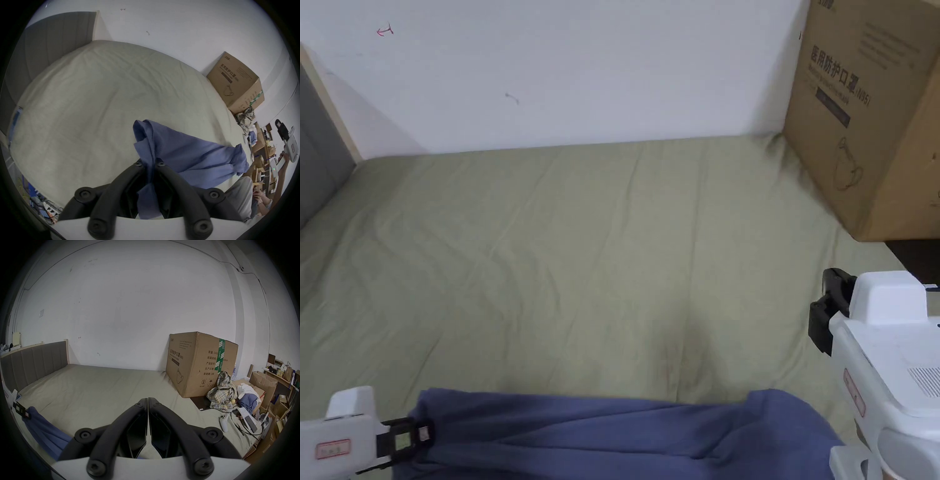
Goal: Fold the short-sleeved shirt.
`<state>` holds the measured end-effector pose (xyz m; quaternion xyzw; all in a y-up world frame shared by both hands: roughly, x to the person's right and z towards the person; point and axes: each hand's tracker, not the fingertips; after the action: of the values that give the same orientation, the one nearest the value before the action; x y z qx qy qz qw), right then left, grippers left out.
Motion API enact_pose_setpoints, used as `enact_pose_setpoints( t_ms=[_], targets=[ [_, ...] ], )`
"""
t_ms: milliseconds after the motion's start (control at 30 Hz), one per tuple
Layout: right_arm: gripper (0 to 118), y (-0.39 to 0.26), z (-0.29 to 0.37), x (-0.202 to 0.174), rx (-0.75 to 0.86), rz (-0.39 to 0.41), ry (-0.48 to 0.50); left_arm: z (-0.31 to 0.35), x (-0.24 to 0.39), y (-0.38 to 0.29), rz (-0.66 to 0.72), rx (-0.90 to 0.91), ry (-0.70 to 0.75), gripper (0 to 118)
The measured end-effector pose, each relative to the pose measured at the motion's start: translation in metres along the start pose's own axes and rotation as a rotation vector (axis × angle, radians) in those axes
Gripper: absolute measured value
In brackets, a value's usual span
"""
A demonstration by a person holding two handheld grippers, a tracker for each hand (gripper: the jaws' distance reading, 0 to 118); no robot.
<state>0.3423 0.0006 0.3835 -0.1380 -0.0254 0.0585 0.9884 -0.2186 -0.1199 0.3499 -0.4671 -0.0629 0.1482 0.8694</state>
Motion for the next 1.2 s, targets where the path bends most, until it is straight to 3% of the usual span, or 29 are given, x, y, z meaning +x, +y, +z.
enact_pose_setpoints(
  t_ms=[67,300,533,900,1200],
  targets=[
    [2,0.004,0.003,-0.001,0.048,-0.038,0.045,0.016,-0.007,0.002,0.012,0.007,0.037,6],
    [2,0.003,0.013,0.006,0.06,-0.032,0.038,0.035,0.019,0.01,-0.005,0.0,0.129,6],
    [2,0.003,0.019,0.013,0.067,-0.035,0.031,0.034,0.111,0.02,-0.018,-0.004,-0.016,6],
    [2,0.002,0.029,0.023,0.073,-0.024,0.019,-0.063,0.222,0.001,-0.15,-0.17,-0.168,6],
    [2,0.001,0.03,0.028,0.065,-0.015,0.006,-0.155,0.253,-0.038,-0.169,-0.322,-0.056,6]
  ],
)
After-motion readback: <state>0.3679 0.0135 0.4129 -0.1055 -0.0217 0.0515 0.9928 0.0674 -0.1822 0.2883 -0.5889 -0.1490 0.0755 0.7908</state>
